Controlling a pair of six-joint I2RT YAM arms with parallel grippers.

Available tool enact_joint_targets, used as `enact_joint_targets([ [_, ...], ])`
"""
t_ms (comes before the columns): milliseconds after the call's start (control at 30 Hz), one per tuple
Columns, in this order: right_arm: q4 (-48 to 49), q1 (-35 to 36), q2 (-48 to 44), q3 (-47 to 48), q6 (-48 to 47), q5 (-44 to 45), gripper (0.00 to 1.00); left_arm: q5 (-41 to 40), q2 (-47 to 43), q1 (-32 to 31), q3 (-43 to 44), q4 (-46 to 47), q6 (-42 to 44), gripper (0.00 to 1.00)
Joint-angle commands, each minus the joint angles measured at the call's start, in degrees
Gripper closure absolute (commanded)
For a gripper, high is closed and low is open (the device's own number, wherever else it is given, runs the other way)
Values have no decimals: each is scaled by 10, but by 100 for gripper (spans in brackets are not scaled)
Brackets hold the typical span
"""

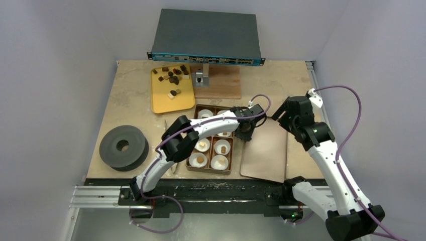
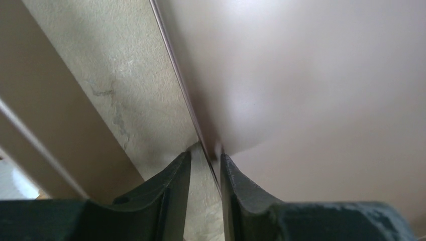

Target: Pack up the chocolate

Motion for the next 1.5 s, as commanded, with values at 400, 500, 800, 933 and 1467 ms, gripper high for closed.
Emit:
enact_joint_targets([
  [400,16,-1,-2,7,-17,-17,33,-34,-25,22,51,-14,10,100],
  [500,20,-1,0,-1,-18,-15,33,-23,-47,30,63,-19,15,100],
  [800,30,-1,17,-19,-23,-10,30,-2,-104,48,73,-33,15,100],
  [933,44,-1,24,-33,-29,-23,28,-4,-122,57,70,-47,17,100],
  [1467,151,-1,46,-98,-87,-147,11,58,-271,146,-90,-35,61,100],
])
